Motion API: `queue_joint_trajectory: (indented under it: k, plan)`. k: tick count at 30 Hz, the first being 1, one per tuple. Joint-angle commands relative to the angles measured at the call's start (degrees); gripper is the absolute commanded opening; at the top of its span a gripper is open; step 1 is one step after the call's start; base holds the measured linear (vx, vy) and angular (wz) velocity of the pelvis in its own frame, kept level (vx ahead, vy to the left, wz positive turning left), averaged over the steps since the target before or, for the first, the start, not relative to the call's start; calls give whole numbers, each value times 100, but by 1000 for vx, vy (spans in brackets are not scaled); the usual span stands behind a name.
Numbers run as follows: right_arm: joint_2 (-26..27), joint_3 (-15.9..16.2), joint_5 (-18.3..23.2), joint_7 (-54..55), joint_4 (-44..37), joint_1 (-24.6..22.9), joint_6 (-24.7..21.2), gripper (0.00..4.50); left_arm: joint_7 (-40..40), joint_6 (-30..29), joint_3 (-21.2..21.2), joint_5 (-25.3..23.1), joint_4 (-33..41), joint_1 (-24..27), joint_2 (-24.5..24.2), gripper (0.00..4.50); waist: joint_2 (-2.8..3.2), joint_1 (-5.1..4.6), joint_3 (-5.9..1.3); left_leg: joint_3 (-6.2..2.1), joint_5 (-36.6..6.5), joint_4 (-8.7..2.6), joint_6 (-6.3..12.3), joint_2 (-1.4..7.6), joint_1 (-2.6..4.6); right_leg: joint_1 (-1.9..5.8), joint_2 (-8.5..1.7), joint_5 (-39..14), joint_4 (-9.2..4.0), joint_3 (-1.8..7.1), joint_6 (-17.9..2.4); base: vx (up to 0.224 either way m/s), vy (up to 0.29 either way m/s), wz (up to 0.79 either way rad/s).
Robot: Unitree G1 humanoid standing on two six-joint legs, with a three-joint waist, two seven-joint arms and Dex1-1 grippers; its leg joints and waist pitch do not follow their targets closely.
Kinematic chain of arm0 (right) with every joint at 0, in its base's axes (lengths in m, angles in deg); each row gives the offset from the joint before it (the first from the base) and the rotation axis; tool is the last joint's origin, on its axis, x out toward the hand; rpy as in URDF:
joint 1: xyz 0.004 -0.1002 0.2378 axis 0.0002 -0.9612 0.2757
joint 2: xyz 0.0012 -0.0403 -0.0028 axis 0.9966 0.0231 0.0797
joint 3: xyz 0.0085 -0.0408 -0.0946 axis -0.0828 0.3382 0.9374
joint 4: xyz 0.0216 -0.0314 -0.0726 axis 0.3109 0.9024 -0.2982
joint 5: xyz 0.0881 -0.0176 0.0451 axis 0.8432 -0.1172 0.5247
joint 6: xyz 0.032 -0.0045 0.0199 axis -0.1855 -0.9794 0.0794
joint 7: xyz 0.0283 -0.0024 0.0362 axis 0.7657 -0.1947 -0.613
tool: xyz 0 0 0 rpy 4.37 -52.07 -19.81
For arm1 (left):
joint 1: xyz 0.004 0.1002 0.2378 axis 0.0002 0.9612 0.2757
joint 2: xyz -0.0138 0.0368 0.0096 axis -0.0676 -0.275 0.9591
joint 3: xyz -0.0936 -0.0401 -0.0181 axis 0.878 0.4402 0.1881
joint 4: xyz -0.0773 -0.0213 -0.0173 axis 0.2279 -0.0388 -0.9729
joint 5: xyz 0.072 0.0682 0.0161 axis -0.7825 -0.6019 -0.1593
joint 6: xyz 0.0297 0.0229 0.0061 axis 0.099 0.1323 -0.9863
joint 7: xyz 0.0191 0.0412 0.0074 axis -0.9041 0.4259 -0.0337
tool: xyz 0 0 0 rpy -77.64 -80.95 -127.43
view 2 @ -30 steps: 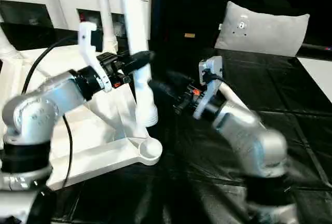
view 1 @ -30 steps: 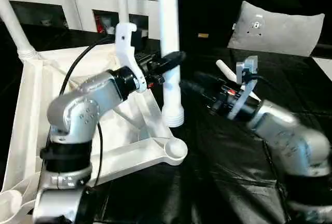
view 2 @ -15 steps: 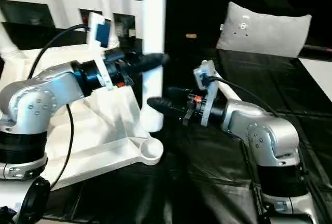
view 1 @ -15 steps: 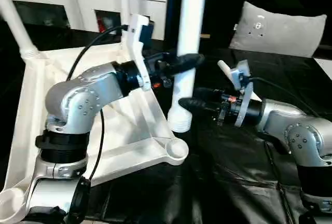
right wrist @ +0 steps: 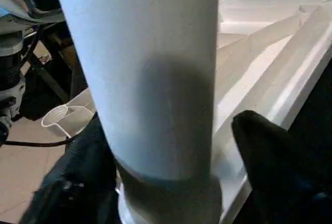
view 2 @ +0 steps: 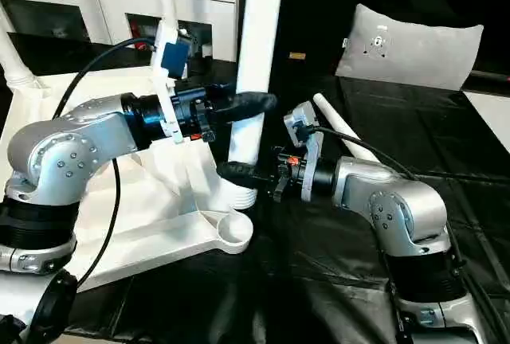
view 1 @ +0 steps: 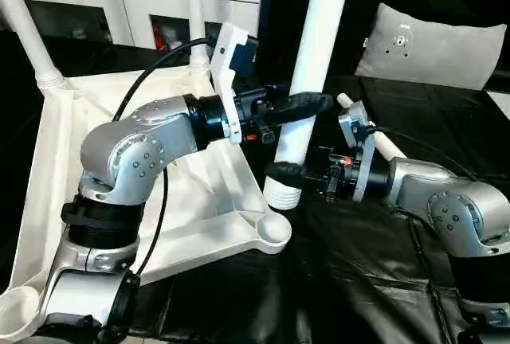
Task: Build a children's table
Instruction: Pick table leg
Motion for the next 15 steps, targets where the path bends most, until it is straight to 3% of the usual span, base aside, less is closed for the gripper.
queue_joint_trajectory:
  k: [1, 9, 15]
  plan:
    - [-18, 41, -49, 11, 40, 63, 72, 316, 120, 60, -85, 20, 136, -131, 17, 182, -17, 10, -394, -11, 17, -380, 29, 248, 55, 323, -452, 322, -391, 236, -1368, 0, 0, 0]
    - [74, -2, 0, 21, 54, 42, 83, 237, 182, 106, -142, -13, 132, -131, 69, 182, -13, 8, -398, -15, 13, -382, 30, 251, 53, 329, -452, 337, -384, 232, -1388, 0, 0, 0]
    - [99, -4, 2, 27, 43, 17, 82, 208, 202, 100, -157, -1, 157, -117, 75, 182, -5, 11, -397, -14, 18, -381, 31, 251, 57, 328, -450, 390, -382, 232, -1401, 0, 0, 0]
